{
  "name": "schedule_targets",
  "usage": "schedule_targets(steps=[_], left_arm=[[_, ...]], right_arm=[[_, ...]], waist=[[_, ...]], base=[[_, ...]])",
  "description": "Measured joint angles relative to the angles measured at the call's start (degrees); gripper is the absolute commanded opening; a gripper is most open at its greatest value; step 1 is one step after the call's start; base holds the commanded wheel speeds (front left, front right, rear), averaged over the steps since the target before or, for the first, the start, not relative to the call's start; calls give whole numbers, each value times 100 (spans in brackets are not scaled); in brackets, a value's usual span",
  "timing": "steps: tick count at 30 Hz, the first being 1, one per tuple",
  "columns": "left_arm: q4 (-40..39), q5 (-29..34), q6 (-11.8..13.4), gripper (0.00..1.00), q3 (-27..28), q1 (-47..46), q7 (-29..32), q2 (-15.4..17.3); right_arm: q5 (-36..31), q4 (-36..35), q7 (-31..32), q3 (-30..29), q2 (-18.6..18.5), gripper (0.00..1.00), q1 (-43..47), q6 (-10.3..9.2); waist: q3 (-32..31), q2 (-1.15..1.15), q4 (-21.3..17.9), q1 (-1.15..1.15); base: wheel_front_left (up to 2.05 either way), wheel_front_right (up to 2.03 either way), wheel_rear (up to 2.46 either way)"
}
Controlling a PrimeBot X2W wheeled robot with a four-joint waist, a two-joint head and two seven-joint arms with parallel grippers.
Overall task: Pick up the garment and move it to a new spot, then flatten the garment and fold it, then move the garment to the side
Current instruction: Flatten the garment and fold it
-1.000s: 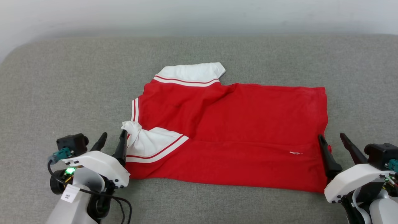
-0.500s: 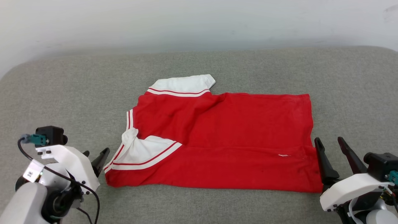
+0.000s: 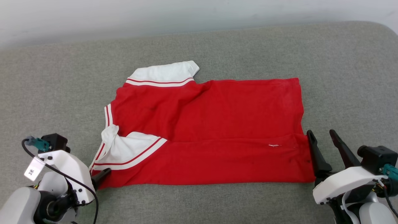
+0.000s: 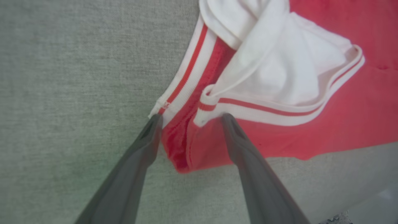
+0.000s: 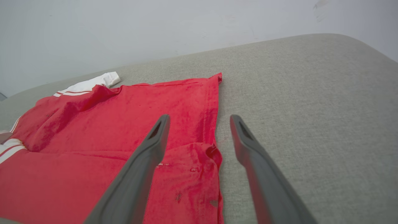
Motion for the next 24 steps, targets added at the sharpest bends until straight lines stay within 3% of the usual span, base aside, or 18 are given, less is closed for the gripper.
schedule_targets(steps=[1, 2, 3, 4, 5, 8, 14, 20, 24], left_arm=[[43, -48, -1, 100, -7, -8, 37, -15], [79, -99, -4, 62, -7, -34, 85, -37], [113, -125, -14, 42, -13, -52, 109, -55], [147, -129, -27, 9, -19, -78, 111, -59], [172, -157, -54, 0, -14, -97, 111, -81], [233, -242, -138, 0, -37, -128, 108, -153], [181, -162, -281, 0, -96, -143, -131, -194], [-188, 34, -324, 0, -114, -141, -398, -177], [-379, 123, -304, 0, -146, -170, -453, -175]], right_arm=[[1, -3, 0, -3, -1, 100, -23, 0], [2, -4, 8, -16, -5, 100, -35, 0], [11, -4, 31, -36, -5, 100, -42, 0], [64, -3, 58, -78, -5, 100, -46, 0], [107, 0, 112, -122, -21, 100, -52, 0], [307, 60, 503, -260, -109, 100, -56, 0], [723, 9, 2156, -491, -504, 100, -40, 0], [914, -454, 3545, -311, -862, 100, -10, 0], [960, -542, 4080, -131, -925, 100, -12, 0]], waist=[[36, 0, -23, 0], [66, 0, -43, 0], [91, 0, -59, 0], [110, 0, -70, 0], [125, 0, -75, 0], [117, 0, -59, 0], [26, 0, 36, 0], [-14, 0, 168, 0], [65, 0, 256, 0]], base=[[0, 0, 0], [0, 0, 0], [0, 0, 0], [0, 0, 0], [0, 0, 0], [0, 0, 0], [0, 0, 0], [0, 0, 0], [0, 0, 0]])
